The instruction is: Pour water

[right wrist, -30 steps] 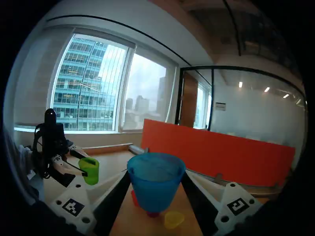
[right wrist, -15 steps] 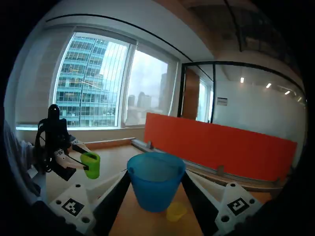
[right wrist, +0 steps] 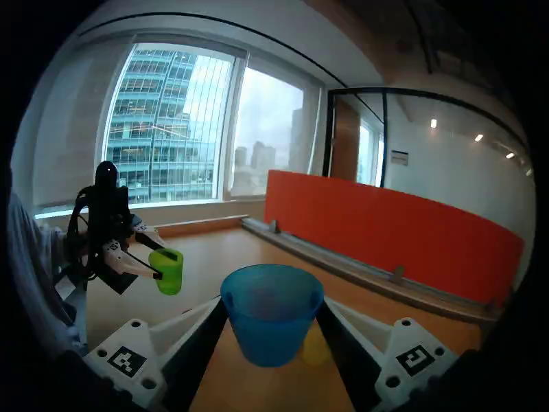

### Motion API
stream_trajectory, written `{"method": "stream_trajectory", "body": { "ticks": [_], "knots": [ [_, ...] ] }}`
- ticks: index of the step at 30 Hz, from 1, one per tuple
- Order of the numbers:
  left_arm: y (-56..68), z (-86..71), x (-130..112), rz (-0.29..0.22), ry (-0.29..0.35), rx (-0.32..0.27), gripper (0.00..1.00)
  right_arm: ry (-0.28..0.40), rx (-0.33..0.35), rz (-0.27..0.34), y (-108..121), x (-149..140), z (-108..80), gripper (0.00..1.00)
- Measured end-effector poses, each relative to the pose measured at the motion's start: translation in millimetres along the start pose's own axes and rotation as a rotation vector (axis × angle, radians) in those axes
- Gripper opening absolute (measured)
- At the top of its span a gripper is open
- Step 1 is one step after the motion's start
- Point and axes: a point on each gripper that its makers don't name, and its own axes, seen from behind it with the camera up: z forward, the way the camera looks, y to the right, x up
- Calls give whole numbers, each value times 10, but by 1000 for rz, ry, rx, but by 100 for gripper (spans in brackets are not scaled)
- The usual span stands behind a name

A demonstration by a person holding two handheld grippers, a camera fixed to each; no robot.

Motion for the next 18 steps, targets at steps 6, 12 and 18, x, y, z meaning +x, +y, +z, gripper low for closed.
{"method": "stream_trajectory", "body": {
  "ticks": [6,12,18],
  "knots": [
    [-9,14,-154,-2,-52,-5,86,-58,26,17,-59,-262,19,91],
    [-38,35,-297,-2,-98,-8,87,-114,40,19,-73,-491,-1,91],
    [-105,66,-456,3,-144,0,87,-159,45,22,-66,-707,-9,91]
  ]
}}
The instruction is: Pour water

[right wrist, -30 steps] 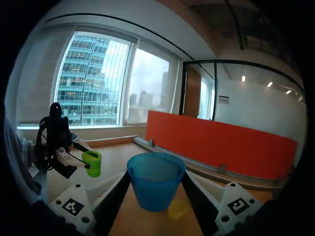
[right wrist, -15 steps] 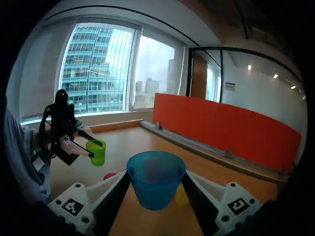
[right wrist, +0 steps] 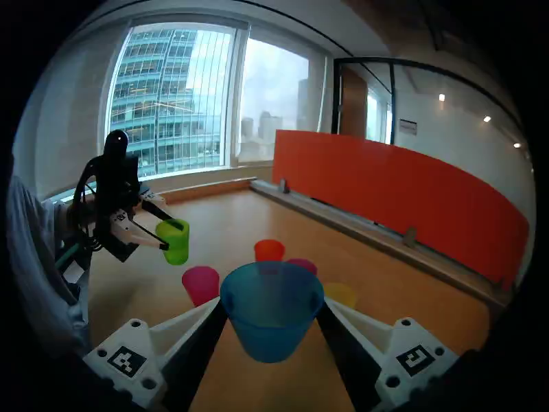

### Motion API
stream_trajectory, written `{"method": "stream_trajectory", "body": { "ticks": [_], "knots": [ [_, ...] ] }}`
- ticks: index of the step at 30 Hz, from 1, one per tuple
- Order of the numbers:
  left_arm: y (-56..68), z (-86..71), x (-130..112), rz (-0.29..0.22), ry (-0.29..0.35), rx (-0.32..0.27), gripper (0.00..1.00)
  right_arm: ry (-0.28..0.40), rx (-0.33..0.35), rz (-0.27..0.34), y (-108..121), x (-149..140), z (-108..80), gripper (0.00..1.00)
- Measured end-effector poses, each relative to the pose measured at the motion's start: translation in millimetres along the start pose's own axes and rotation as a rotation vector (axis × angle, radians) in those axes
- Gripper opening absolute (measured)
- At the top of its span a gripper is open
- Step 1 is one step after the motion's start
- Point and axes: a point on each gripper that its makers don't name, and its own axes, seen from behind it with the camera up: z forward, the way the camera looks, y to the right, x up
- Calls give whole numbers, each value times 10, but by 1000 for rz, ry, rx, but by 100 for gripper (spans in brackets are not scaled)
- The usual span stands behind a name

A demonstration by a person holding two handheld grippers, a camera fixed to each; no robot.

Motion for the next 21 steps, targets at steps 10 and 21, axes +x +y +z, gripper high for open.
{"method": "stream_trajectory", "body": {
  "ticks": [10,21],
  "knots": [
    [-83,102,-205,7,-80,2,88,-65,20,19,-10,-304,91,91],
    [-144,186,-396,20,-161,-2,88,-130,38,31,-37,-610,182,91]
  ]
}}
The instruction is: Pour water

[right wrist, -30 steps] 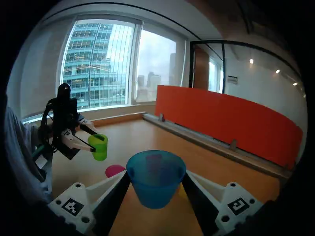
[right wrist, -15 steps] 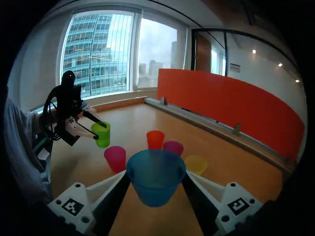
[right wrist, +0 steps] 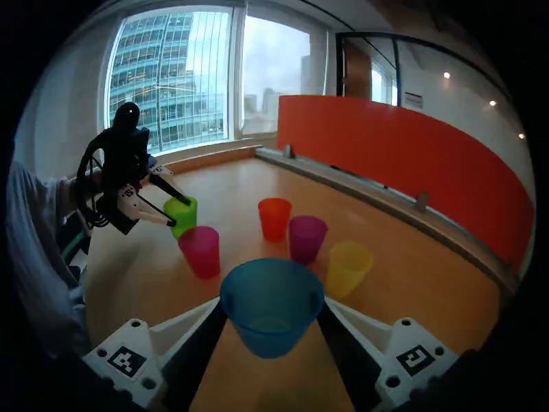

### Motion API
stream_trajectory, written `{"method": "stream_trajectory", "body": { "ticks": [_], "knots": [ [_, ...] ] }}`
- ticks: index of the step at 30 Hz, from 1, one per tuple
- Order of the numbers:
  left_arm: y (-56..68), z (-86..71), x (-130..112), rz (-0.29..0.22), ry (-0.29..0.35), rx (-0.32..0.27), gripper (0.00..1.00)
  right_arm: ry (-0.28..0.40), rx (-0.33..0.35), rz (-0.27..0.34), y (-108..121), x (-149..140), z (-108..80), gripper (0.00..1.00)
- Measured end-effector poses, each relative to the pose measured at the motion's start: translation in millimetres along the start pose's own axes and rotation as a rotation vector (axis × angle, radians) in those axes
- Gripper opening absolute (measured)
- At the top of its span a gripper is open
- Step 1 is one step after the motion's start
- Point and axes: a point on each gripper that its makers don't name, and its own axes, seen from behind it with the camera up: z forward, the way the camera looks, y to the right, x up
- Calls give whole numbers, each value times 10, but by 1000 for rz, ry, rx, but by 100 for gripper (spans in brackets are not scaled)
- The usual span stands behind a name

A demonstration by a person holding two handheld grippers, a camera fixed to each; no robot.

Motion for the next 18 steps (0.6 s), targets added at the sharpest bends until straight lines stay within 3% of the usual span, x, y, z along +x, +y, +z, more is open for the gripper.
{"method": "stream_trajectory", "body": {
  "ticks": [18],
  "knots": [
    [14,145,-146,22,-43,-4,90,-43,-6,4,21,-233,23,91]
  ]
}}
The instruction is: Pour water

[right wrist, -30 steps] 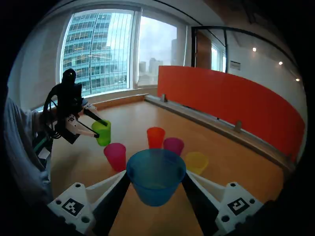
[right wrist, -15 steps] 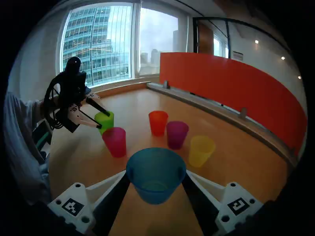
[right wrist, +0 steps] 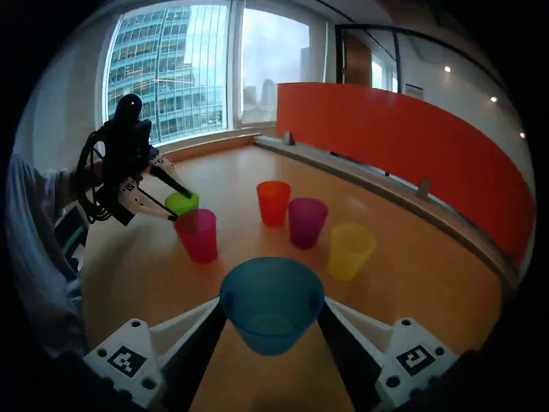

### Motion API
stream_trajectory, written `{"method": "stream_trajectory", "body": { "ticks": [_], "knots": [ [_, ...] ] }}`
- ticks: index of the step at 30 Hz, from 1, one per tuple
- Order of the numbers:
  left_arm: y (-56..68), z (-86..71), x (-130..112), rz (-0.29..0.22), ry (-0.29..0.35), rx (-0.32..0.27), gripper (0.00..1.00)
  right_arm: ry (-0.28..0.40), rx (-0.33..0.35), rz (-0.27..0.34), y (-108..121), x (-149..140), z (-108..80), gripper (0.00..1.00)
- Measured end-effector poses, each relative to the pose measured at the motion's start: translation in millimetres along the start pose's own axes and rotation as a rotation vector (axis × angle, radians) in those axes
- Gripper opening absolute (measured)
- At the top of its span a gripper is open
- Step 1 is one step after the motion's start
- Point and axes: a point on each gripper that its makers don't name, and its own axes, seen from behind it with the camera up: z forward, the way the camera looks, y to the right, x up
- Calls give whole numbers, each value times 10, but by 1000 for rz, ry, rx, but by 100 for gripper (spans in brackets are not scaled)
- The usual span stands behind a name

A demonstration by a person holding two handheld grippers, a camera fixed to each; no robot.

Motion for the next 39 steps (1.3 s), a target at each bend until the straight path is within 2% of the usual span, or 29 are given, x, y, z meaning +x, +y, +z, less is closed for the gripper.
{"method": "stream_trajectory", "body": {
  "ticks": [8,12,15,18,21,30,39],
  "knots": [
    [6,-19,-33,-30,-3,-14,90,-8,-3,4,-10,-54,9,91],
    [9,-40,-18,-64,5,-26,98,-13,-5,7,-15,-89,30,91],
    [0,-55,-24,-79,4,-27,98,-17,-7,8,-22,-111,46,91],
    [-24,-87,-46,-74,4,-13,99,-23,-7,7,-28,-152,64,91],
    [-37,-140,-82,-70,6,4,98,-36,-15,3,-15,-222,95,91],
    [41,-327,-152,-117,35,18,99,-57,-12,2,-60,-371,232,91],
    [19,-482,-195,-134,55,41,98,-67,-8,19,-82,-457,327,91]
  ]
}}
